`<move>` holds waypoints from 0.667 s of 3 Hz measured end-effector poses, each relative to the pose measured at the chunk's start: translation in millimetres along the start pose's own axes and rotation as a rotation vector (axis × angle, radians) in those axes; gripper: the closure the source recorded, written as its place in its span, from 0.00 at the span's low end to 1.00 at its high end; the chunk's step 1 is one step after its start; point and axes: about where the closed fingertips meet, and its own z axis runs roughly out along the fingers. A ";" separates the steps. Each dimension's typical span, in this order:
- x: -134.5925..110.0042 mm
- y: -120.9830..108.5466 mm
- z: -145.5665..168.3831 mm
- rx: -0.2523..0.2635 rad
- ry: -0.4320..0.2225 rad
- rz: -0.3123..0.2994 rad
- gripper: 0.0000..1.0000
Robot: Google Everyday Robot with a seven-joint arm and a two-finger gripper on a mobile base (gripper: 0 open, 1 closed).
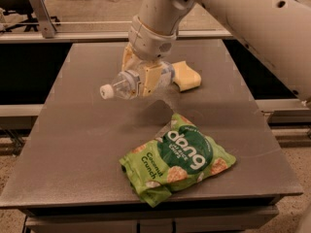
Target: Move blue plastic bottle near green rice chip bag
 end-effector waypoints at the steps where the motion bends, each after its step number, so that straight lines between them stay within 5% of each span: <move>1: -4.5 7.3 16.2 -0.068 0.069 0.031 1.00; 2: -25.9 31.9 38.0 -0.103 0.156 0.106 1.00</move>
Offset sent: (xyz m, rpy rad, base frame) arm -0.0829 0.0243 -0.0861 -0.2700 0.0114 -0.2337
